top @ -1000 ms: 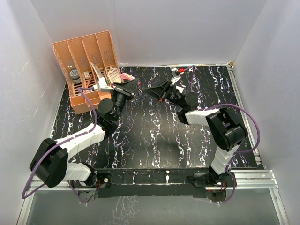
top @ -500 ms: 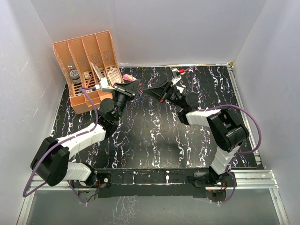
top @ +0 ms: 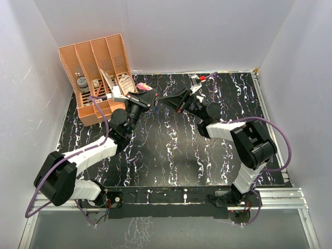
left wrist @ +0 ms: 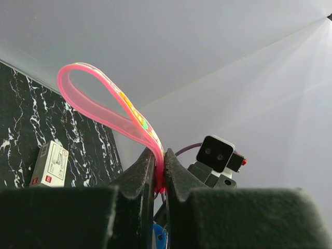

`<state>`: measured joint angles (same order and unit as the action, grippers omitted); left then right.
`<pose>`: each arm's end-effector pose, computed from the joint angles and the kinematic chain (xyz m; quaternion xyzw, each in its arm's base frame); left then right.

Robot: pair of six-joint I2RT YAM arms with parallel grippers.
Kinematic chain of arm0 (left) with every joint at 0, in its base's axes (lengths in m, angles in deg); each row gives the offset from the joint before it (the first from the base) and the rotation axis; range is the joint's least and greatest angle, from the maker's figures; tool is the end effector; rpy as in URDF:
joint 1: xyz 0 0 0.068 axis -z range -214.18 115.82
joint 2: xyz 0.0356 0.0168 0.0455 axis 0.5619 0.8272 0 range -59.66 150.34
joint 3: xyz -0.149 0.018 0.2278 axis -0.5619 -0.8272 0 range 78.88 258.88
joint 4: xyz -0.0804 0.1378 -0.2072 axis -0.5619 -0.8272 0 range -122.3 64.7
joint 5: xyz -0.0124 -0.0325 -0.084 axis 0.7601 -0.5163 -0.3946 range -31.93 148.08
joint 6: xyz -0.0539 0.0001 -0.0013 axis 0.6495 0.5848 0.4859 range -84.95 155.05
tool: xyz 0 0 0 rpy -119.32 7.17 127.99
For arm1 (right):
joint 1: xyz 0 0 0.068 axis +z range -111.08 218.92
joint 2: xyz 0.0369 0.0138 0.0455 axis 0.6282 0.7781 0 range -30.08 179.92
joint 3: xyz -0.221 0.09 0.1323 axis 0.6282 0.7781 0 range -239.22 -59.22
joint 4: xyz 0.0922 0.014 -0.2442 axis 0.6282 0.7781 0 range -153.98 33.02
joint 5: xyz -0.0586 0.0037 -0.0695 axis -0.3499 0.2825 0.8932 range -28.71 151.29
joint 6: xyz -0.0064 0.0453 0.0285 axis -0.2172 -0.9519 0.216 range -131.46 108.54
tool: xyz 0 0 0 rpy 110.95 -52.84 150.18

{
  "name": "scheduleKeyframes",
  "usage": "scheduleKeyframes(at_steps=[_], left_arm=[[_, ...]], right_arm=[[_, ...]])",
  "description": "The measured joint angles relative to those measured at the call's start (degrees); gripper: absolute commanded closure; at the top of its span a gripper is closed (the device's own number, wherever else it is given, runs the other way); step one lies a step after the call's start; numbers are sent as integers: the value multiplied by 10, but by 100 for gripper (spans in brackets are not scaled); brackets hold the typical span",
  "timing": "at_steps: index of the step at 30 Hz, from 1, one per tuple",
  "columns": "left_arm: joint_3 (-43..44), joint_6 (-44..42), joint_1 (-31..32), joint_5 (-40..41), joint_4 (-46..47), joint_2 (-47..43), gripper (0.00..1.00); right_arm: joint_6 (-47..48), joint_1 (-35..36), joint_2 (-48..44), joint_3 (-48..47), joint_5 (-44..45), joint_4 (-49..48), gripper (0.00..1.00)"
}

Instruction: Put the keys on the keyring

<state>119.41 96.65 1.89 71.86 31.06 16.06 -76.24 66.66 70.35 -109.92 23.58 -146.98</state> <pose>0.2402 -0.1645 0.3163 -0.2205 0.5254 -0.5720 0.5901 0.3061 0.1856 0.2811 -0.1270 0.5166 0.7078 0.4648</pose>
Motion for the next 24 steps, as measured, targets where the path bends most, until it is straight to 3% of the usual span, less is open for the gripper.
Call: scheduleKeyframes(at_steps=[24], left_arm=[[0, 2, 4, -12, 9, 14, 100]], right_arm=[[-8, 0, 0, 0, 1, 0, 100]])
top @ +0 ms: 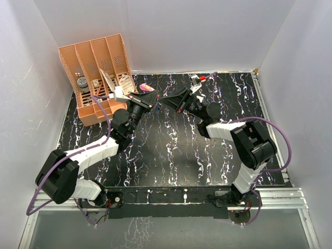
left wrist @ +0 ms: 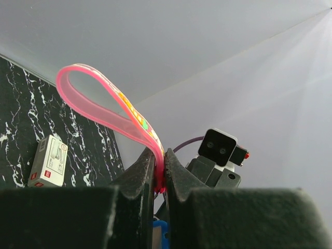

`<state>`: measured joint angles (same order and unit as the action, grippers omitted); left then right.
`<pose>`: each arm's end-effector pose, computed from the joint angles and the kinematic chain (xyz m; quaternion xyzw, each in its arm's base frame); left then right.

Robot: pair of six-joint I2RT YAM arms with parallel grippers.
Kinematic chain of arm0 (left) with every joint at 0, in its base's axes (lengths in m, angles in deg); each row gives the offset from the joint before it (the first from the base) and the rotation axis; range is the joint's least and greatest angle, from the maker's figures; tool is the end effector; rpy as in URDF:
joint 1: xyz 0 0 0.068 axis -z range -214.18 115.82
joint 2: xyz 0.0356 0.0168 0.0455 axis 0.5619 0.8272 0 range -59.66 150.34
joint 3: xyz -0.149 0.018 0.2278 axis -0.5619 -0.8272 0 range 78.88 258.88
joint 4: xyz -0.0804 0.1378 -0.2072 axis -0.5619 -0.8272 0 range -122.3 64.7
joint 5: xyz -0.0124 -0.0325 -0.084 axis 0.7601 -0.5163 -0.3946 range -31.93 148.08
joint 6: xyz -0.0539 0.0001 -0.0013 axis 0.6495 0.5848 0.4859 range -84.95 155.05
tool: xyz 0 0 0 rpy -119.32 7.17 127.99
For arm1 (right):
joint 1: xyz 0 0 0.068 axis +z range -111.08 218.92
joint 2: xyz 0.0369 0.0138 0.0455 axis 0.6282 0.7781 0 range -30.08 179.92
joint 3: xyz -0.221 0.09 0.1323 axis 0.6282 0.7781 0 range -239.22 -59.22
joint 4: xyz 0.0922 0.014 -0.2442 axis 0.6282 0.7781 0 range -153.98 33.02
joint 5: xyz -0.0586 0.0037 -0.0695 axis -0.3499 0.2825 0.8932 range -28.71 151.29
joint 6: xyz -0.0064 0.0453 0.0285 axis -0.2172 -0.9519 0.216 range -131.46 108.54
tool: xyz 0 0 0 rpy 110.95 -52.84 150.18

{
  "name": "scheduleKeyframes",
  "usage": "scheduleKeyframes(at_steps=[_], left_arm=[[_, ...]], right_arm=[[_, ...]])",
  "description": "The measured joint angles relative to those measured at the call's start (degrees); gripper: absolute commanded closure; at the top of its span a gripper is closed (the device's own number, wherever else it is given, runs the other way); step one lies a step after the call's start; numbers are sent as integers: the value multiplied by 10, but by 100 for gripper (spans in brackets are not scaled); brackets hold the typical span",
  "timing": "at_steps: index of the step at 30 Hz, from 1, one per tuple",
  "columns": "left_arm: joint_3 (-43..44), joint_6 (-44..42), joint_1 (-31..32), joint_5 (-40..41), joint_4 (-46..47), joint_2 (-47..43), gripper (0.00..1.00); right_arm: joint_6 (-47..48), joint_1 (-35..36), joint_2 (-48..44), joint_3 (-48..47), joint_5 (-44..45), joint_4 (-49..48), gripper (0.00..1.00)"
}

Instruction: Put the keys on the keyring

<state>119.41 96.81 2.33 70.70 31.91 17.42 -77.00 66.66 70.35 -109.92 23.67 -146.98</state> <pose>0.2420 -0.1695 0.3114 -0.2118 0.5320 -0.5773 0.5821 0.3061 0.1856 0.2811 -0.1229 0.5173 0.7108 0.4605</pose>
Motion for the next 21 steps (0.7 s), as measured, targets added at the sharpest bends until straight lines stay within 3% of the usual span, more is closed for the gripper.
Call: scheduleKeyframes(at_steps=[21], left_arm=[[0, 0, 0, -2, 7, -4, 100]], right_arm=[[-23, -2, 12, 0, 6, 0, 100]])
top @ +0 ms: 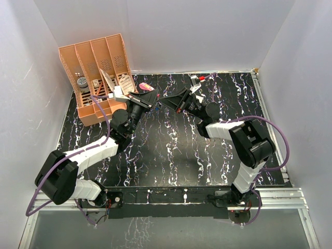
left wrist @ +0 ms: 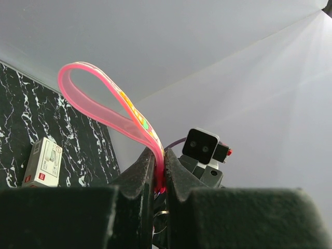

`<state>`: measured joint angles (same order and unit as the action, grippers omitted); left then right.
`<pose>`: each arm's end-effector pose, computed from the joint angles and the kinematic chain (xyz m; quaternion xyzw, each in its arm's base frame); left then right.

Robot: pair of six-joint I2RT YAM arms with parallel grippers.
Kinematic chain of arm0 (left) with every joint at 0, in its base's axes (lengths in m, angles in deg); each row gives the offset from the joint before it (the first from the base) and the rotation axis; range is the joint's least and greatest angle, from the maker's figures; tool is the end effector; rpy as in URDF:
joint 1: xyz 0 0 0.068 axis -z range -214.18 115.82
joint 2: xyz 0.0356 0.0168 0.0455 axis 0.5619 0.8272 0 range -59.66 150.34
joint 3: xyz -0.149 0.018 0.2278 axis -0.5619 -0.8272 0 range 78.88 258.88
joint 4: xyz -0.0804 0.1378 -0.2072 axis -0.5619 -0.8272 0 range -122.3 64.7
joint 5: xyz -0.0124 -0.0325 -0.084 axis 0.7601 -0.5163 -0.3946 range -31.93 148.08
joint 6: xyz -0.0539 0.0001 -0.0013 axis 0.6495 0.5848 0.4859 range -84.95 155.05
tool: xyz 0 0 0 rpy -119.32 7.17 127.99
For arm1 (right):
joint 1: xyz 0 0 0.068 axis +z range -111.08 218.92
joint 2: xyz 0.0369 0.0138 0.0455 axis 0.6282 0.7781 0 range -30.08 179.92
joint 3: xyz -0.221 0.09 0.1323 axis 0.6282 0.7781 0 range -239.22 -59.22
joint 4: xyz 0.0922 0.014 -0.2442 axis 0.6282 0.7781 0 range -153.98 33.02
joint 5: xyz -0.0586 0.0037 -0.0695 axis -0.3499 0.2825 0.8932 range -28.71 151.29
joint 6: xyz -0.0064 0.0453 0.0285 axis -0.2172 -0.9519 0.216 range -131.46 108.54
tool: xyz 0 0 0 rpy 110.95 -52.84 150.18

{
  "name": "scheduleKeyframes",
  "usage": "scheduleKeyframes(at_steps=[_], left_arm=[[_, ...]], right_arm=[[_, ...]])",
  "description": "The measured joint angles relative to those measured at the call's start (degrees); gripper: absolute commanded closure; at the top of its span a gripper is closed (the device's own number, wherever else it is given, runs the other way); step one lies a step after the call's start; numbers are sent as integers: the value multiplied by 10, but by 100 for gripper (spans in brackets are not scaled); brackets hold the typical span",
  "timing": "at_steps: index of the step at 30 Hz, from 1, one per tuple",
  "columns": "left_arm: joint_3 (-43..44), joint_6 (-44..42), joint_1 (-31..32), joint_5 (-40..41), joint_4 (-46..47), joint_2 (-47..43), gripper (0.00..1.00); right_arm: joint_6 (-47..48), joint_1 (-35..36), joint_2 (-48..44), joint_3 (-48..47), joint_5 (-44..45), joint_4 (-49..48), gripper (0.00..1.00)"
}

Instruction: Put the keys on the keyring

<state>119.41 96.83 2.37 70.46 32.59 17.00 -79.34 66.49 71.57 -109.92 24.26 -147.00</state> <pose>0.2402 -0.1686 0.3146 -0.2089 0.5247 -0.5832 0.5839 0.3100 0.1861 0.2741 -0.1027 0.5268 0.7173 0.4443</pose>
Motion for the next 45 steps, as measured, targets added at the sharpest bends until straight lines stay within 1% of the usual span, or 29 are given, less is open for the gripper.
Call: scheduleKeyframes(at_steps=[45], left_arm=[[0, 0, 4, -11, 9, -2, 100]], right_arm=[[-18, -7, 7, 0, 8, 0, 100]])
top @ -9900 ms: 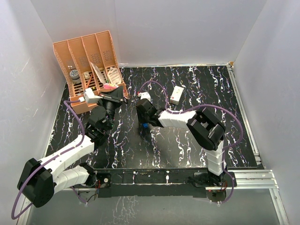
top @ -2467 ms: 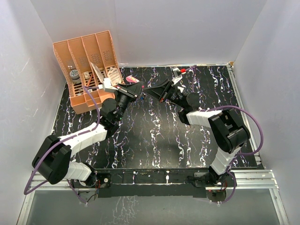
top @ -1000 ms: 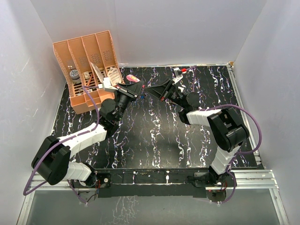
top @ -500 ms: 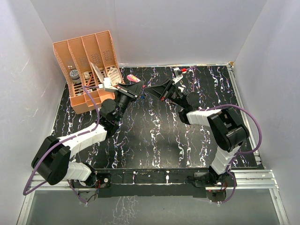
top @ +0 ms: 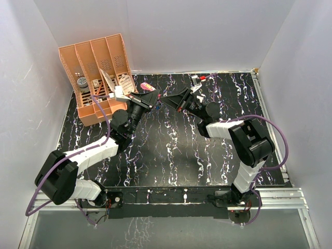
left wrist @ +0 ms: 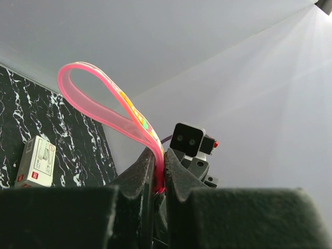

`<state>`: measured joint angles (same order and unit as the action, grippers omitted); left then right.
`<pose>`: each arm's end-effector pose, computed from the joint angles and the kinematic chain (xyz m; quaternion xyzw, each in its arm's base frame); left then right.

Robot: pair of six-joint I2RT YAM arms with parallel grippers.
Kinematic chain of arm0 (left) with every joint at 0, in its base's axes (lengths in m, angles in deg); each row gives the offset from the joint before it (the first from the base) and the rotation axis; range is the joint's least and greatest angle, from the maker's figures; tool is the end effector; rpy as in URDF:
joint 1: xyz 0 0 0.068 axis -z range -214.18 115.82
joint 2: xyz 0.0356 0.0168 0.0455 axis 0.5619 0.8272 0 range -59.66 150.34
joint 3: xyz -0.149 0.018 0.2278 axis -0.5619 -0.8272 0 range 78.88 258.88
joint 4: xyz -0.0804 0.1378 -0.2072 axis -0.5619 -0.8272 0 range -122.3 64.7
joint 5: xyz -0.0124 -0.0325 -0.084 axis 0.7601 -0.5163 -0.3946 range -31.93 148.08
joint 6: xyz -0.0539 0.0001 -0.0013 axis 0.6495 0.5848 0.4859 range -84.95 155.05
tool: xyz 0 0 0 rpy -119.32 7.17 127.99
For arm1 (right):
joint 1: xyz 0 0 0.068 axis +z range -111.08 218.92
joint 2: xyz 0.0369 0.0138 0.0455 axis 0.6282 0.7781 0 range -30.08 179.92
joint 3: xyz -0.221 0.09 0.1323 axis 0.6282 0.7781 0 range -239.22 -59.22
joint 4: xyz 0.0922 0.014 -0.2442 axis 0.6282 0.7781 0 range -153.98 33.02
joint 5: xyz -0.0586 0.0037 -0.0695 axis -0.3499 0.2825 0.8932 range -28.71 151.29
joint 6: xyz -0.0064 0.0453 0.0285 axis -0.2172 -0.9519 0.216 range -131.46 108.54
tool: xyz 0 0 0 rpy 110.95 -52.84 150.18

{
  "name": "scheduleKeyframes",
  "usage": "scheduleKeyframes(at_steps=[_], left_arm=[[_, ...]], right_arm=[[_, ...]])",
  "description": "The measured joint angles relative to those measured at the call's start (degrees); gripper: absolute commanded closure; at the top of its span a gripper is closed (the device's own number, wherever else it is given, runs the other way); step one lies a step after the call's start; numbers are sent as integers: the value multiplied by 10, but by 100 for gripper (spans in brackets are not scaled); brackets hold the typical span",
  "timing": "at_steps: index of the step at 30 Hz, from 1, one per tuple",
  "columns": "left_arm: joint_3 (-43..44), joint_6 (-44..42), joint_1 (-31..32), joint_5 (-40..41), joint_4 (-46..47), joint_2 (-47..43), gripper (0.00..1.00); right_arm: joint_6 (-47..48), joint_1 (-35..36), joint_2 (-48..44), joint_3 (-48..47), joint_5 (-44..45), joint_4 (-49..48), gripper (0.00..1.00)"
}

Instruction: Put the keys on the keyring

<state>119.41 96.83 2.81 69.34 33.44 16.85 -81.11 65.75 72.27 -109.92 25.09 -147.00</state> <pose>0.2377 -0.1704 0.3169 -0.1981 0.5206 -0.5937 0.5807 0.3146 0.1827 0.2700 -0.0824 0.5321 0.7195 0.4385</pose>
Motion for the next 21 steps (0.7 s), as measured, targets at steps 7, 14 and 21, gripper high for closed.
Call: scheduleKeyframes(at_steps=[7, 14, 21], left_arm=[[0, 0, 0, 0, 1, -2, 100], [0, 0, 0, 0, 9, -2, 100], [0, 0, 0, -1, 9, -5, 100]], right_arm=[[-7, 0, 2, 0, 1, 0, 100], [-12, -1, 2, 0, 1, 0, 100], [-14, -3, 6, 0, 2, 0, 100]])
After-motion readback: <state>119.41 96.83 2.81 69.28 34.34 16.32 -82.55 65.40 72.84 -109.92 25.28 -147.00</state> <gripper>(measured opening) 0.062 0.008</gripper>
